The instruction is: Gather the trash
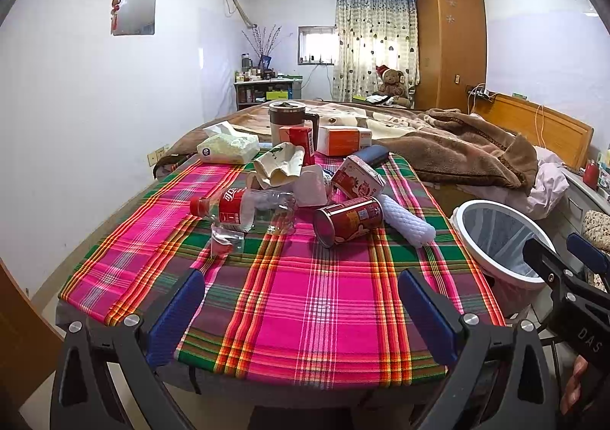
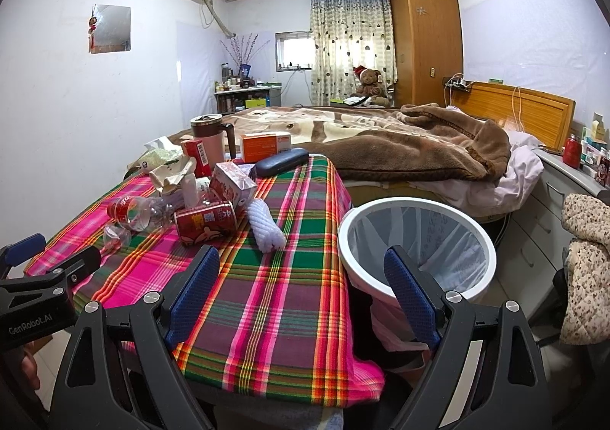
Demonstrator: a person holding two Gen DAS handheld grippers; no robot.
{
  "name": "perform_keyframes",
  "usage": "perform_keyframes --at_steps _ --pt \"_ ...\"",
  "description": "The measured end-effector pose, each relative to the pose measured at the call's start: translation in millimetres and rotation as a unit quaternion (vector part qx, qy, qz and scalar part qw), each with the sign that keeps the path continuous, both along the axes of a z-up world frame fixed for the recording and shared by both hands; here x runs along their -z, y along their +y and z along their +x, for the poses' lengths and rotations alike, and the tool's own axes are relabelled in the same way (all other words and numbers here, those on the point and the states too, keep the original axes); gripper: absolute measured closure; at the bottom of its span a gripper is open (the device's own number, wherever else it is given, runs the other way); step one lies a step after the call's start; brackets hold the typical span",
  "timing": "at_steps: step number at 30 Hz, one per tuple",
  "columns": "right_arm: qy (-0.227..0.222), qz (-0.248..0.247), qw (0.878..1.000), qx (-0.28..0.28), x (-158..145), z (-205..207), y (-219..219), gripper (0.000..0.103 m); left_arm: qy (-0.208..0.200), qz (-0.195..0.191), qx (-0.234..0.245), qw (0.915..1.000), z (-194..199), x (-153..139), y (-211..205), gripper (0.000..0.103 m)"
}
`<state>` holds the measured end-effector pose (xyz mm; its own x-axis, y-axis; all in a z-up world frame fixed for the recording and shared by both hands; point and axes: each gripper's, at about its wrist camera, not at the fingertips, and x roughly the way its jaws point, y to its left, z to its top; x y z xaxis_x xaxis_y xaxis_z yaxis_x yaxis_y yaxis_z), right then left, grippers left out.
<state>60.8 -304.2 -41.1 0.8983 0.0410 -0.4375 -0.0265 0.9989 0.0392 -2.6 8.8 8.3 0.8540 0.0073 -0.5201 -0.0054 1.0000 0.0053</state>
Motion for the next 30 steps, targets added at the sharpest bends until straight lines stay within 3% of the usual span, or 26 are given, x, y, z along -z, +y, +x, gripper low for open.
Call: perform_keyframes --at_steps 19,30 --pt "0.005 -0.007 1.000 -0.003 2.7 5.6 4.7 0.013 0.004 -0.005 -0.003 1.0000 3.1 1.7 4.2 0.000" --pt "0.013 -0.014 1.000 -0.022 14.3 36.9 13.5 0.013 0.029 -0.026 -0.020 0.9990 34.8 21.0 41.5 0.000"
